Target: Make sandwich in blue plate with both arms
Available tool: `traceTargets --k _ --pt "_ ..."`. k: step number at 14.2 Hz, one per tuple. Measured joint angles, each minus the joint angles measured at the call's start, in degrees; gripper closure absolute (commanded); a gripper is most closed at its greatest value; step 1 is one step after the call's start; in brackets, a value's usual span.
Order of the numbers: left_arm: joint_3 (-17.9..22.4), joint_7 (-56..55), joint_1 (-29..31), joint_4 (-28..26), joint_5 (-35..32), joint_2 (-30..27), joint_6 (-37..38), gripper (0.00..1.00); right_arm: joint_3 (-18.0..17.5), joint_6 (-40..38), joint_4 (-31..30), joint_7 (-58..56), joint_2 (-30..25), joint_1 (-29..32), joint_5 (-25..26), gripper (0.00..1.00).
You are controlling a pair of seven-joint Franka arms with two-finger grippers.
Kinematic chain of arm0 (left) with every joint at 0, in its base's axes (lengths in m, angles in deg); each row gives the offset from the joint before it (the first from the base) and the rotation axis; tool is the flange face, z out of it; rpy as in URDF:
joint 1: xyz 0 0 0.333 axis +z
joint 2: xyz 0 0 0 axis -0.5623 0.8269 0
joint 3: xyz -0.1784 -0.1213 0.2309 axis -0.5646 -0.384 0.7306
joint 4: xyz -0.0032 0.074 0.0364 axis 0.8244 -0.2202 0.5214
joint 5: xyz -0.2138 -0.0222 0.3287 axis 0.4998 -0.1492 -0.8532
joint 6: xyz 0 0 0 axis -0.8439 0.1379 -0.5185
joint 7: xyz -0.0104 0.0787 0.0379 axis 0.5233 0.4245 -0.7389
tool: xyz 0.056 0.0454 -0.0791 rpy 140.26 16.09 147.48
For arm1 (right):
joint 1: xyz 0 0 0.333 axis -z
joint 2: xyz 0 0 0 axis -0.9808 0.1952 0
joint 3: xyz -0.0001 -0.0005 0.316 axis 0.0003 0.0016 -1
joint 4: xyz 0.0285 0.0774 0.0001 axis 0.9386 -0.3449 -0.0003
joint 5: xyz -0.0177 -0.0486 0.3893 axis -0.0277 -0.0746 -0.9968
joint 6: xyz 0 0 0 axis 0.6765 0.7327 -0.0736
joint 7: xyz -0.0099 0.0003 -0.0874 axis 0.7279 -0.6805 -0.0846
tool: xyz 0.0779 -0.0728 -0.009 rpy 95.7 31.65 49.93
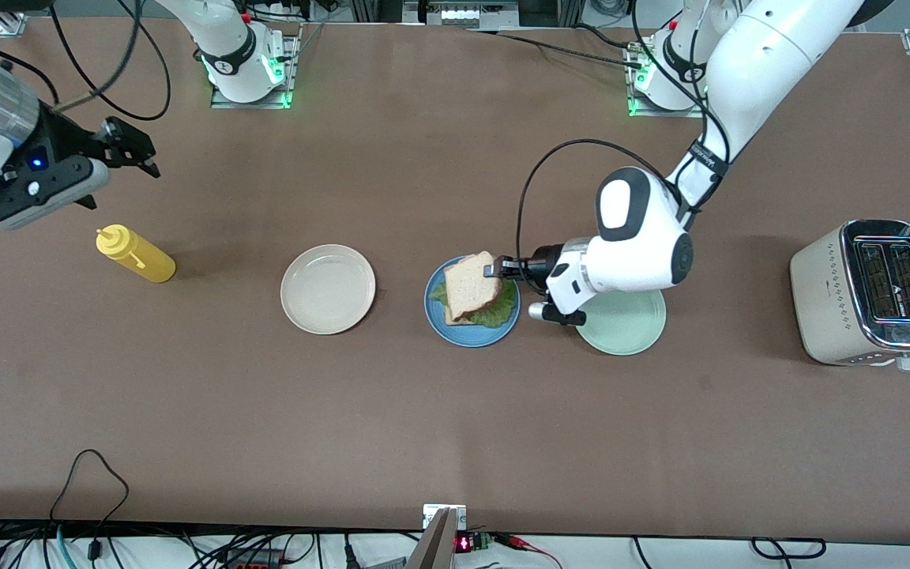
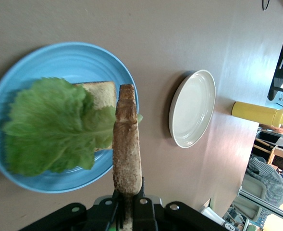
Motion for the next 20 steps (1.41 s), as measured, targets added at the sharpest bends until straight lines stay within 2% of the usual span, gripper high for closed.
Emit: traceTargets --k 2,4,6,7,8,9,11,12,20 --pt "-0.01 0.00 -1.08 0.31 0.00 0.47 -0.35 0.99 0.86 0.20 -0.93 5.68 0.48 0.01 0.13 0.00" --pt "0.05 0.27 -1.20 0.48 0.00 0.76 -0.39 0.92 2.76 0.26 -1.13 7.57 1.07 0.04 0.15 0.00" --pt "0.34 3.10 -1.05 0.59 0.00 1.71 -0.40 0.75 4.63 0.29 -1.13 7.77 1.63 0.09 0.21 0.00" --pt "0.53 5.08 -0.84 0.66 0.00 2.50 -0.42 0.61 5.38 0.43 -1.13 7.84 1.88 0.11 0.45 0.00" --pt "0.68 6.70 -0.56 0.78 0.01 3.45 -0.44 0.42 6.05 0.55 -1.14 7.85 2.03 0.16 0.78 0.00" --pt "0.76 7.77 -0.28 0.96 0.01 4.32 -0.47 0.32 6.53 0.54 -1.13 7.84 2.10 0.27 0.95 0.00" --pt "0.89 8.56 0.08 1.44 0.01 5.50 -0.49 0.07 6.87 0.54 -1.12 7.84 2.09 0.89 1.03 0.00" --pt "0.96 8.67 0.13 1.85 0.01 5.87 -0.51 0.00 6.93 0.55 -1.11 7.84 2.08 1.17 1.03 0.00" --pt "3.60 8.85 1.86 4.43 0.01 6.52 -0.68 0.00 6.60 0.68 -1.07 7.85 1.92 2.74 1.03 0.00"
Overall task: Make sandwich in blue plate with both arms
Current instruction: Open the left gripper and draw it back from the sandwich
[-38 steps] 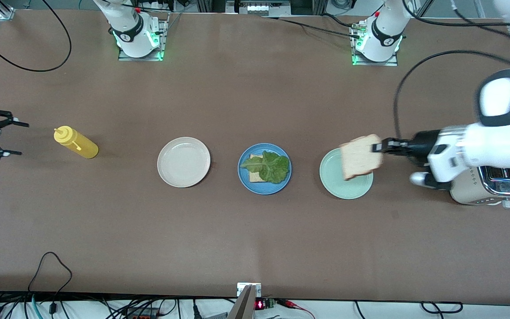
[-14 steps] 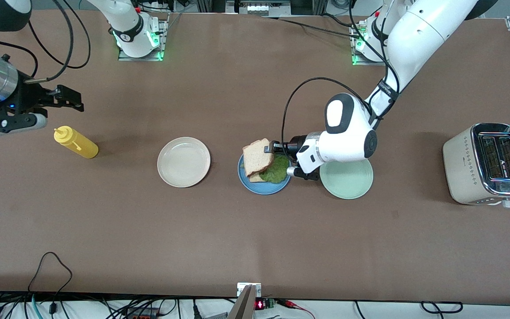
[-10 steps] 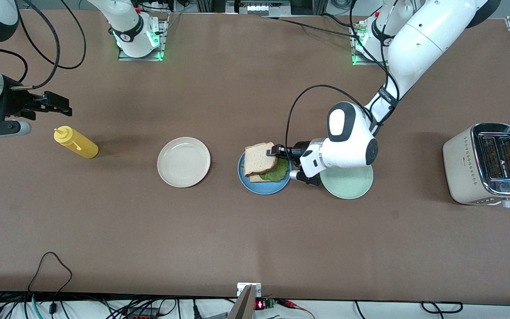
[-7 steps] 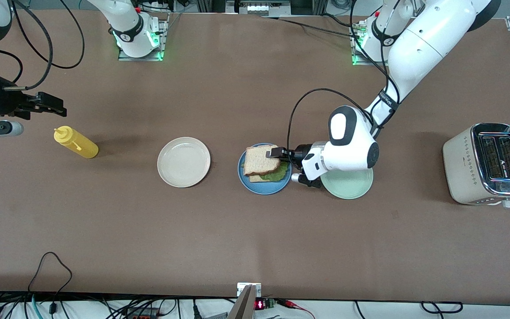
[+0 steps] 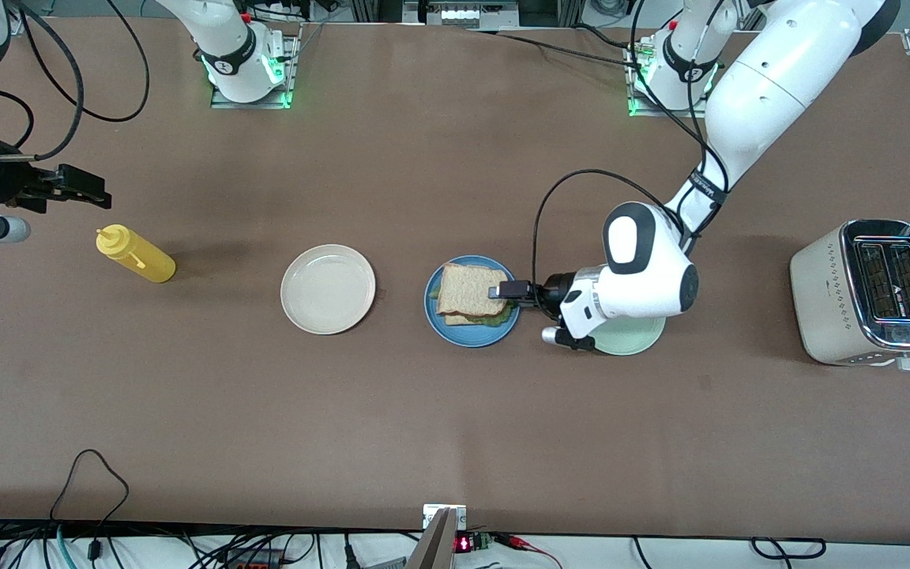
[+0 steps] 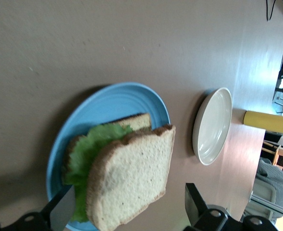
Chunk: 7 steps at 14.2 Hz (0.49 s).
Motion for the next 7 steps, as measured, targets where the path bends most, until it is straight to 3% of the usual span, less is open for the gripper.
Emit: traceTargets --k 3,7 --pt "3.38 0.80 0.53 0.90 -2.64 -1.71 1.33 0.00 -2.68 0.00 -0.02 0.00 -0.34 2.60 0.00 0.00" --pt "9.34 0.70 0.80 1.14 -14.19 -8.91 10.28 0.00 -3.57 -0.02 -0.03 0.00 -0.50 3.04 0.00 0.00"
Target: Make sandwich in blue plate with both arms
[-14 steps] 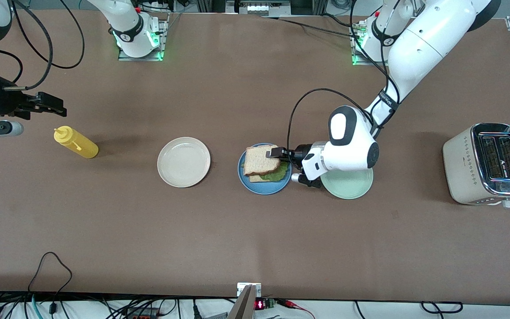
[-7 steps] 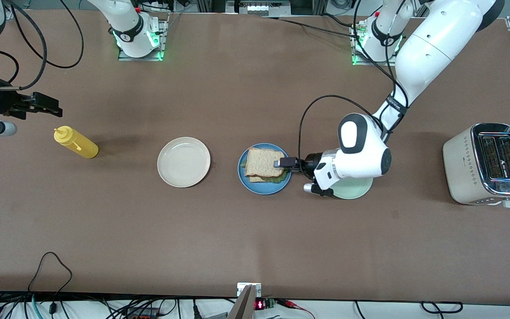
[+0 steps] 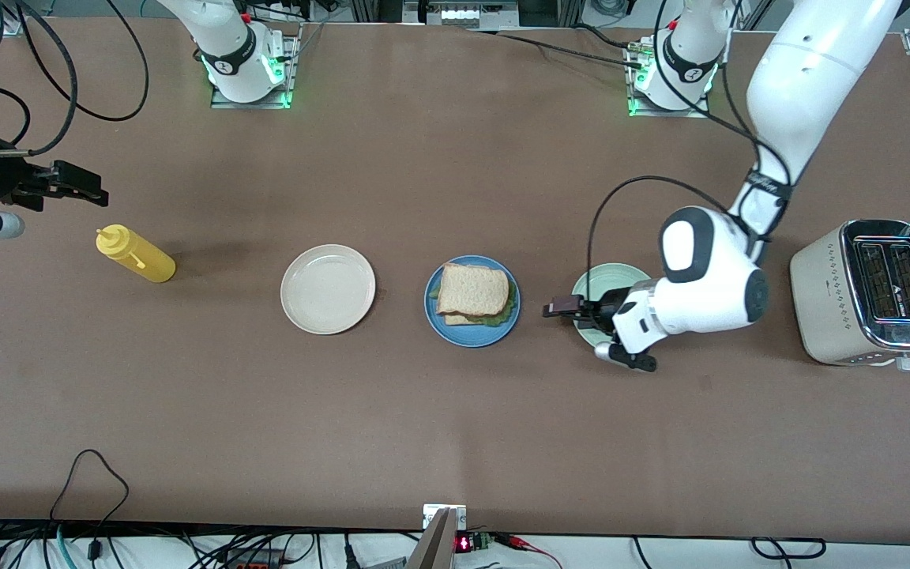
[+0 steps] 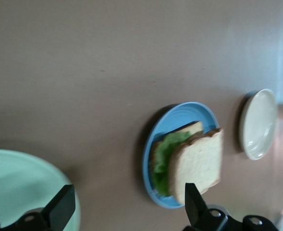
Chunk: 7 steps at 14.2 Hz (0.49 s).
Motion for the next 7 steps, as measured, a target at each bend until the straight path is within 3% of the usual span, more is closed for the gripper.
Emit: traceTargets --k 5,7 --pt "6.43 -0.32 0.10 0.92 -15.38 -5.09 2.71 0.00 -0.12 -0.04 -0.01 0.00 0.00 0.00 0.00 0.00" --pt "11.29 -0.47 -1.12 2.37 -18.97 -7.08 3.92 0.00 -0.14 -0.06 -0.02 0.00 0.00 0.01 0.00 0.00"
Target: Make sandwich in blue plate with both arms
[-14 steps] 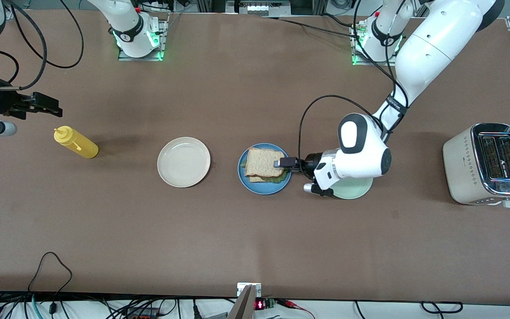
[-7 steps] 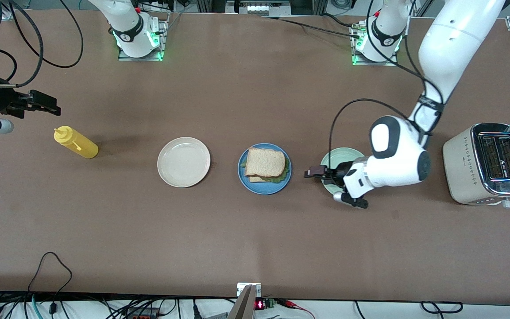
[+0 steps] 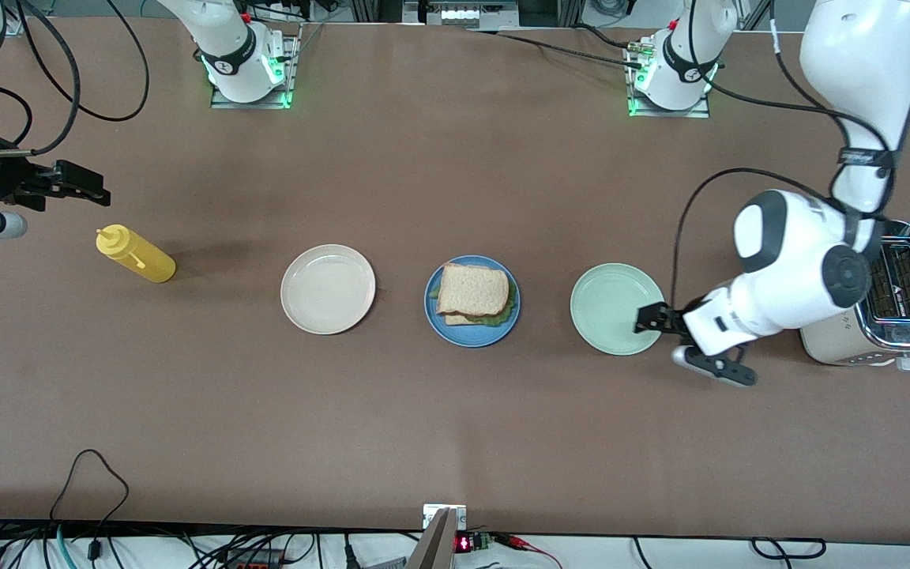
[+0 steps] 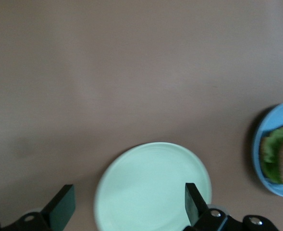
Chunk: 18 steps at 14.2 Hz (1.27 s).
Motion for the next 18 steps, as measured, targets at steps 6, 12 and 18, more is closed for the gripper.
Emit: traceTargets --k 6,12,18 --pt "14.28 -0.45 -5.82 1.34 -1.12 -12.19 11.47 0.00 -0.02 -0.03 -0.01 0.00 -0.01 0.01 0.00 0.00" --pt "16.47 -6.09 -5.70 1.28 -2.98 -22.02 25.68 0.00 -0.19 -0.04 -0.01 0.00 -0.02 0.00 0.00 0.00" --pt "11.35 -9.63 -2.32 1.14 -3.77 -23.23 28.82 0.00 -0.59 1.64 -0.01 0.36 -0.07 -0.03 0.07 0.00"
